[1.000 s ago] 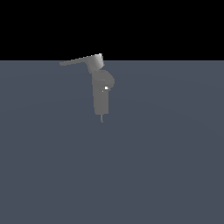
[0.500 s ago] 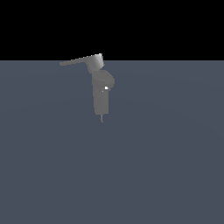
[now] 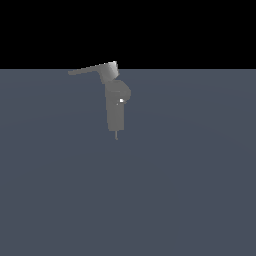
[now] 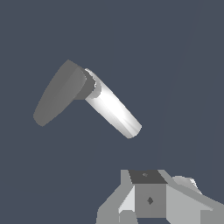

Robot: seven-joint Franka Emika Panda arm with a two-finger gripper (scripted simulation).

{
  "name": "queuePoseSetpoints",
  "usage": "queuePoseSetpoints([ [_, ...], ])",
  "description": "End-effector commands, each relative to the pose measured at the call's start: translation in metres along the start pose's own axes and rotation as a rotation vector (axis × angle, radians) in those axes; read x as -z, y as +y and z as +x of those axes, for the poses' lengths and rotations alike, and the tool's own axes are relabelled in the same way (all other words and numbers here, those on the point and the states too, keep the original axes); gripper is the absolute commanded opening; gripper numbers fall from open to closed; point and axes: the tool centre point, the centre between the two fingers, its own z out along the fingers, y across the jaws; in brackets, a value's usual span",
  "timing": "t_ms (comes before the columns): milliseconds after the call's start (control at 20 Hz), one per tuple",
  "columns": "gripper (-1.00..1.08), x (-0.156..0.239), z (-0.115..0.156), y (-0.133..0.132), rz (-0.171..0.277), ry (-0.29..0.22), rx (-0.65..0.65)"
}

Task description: Turn on the faucet by rotating a designated handle.

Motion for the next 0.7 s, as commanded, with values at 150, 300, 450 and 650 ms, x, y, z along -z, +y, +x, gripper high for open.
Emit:
queuePoseSetpoints([
  [150, -1.00, -0.018, 0.021, -0.035, -0.011, -0.021, -0.127],
  [300, -1.00, -0.030, 0.032, -0.054, -0.021, -0.030, -0.195],
  [450, -1.00, -0.044, 0.041, -0.073, -0.032, -0.036, -0.263],
  [650, -1.00, -0.064, 0.052, -0.099, -0.049, -0.042, -0.353],
])
